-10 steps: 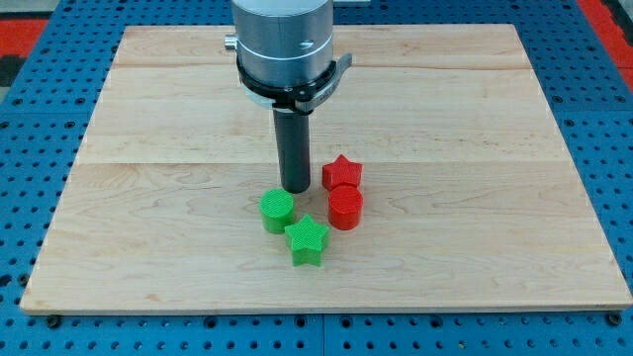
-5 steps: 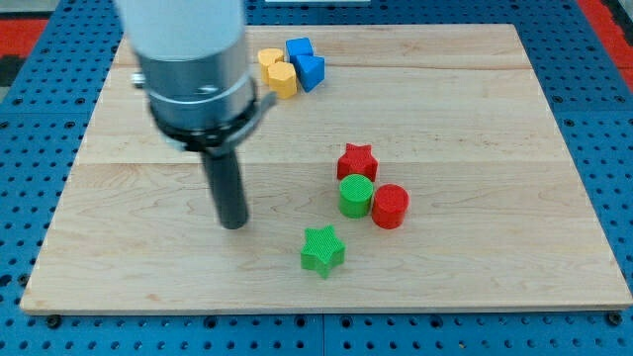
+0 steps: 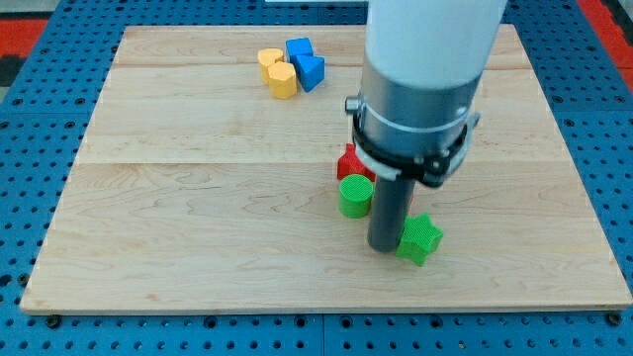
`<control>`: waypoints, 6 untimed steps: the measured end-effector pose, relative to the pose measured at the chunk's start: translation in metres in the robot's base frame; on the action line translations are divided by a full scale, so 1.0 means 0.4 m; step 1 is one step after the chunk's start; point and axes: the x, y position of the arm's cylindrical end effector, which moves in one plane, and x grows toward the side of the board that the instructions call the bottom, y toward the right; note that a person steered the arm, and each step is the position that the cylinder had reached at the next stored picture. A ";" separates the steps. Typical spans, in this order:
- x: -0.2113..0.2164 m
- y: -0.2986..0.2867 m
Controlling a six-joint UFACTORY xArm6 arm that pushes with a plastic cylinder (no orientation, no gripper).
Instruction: Move the green star to the top right of the green circle
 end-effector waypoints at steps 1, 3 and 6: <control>0.012 0.113; 0.008 0.288; -0.151 0.335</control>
